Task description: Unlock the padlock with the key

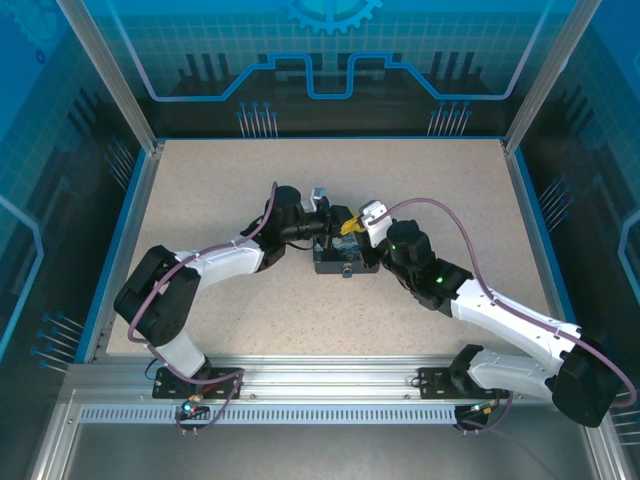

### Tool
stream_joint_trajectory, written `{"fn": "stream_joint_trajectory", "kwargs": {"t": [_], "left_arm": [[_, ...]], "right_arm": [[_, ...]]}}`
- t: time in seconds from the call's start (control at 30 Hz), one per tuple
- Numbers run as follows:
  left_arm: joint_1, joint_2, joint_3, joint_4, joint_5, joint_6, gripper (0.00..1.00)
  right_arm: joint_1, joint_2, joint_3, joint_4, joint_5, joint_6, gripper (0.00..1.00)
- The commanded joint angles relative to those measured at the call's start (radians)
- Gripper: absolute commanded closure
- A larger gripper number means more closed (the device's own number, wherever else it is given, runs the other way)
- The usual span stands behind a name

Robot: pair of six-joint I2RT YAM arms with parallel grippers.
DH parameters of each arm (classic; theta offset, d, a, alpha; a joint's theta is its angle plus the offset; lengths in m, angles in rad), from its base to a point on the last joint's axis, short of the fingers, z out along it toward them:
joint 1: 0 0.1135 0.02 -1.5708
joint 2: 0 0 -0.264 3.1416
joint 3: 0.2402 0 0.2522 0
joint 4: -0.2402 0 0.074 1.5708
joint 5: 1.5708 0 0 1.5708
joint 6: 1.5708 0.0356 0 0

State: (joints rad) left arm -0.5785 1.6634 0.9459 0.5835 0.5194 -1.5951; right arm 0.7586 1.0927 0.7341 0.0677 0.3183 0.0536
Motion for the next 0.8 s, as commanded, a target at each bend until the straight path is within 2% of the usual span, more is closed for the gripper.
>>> {"fn": "stream_joint_trajectory", "kwargs": {"t": [0.0,0.1,0.33,0.43,0.5,0.57,0.67,0.77], "left_arm": [[-0.008,0.013,0.019,0.023,0.005,0.047,1.0],[0.0,0.007,0.019,0.02,-0.005,0.133,1.0],[0.009,-0.063,0.048,-0.136,-0.059,0.446,1.0],[0.011,-0.095,0.06,-0.217,-0.101,0.575,1.0],[0.009,-0.115,0.058,-0.228,-0.127,0.64,1.0],[0.01,-0.138,0.044,-0.232,-0.166,0.686,1.0],[0.009,-0.169,0.031,-0.261,-0.233,0.739,1.0],[-0.009,-0.212,-0.021,-0.222,-0.339,0.791,1.0]], "right_arm": [[-0.003,-0.05,0.0,0.014,-0.001,0.058,0.68],[-0.064,-0.123,-0.019,-0.033,-0.064,0.156,0.44],[-0.237,-0.211,0.009,-0.204,-0.208,0.355,0.08],[-0.271,-0.189,0.056,-0.274,-0.3,0.405,0.06],[-0.291,-0.168,0.08,-0.308,-0.347,0.469,0.0],[-0.325,-0.143,0.096,-0.331,-0.423,0.545,0.0],[-0.363,-0.116,0.082,-0.306,-0.5,0.655,0.0],[-0.39,-0.126,0.025,-0.215,-0.546,0.761,0.0]]}}
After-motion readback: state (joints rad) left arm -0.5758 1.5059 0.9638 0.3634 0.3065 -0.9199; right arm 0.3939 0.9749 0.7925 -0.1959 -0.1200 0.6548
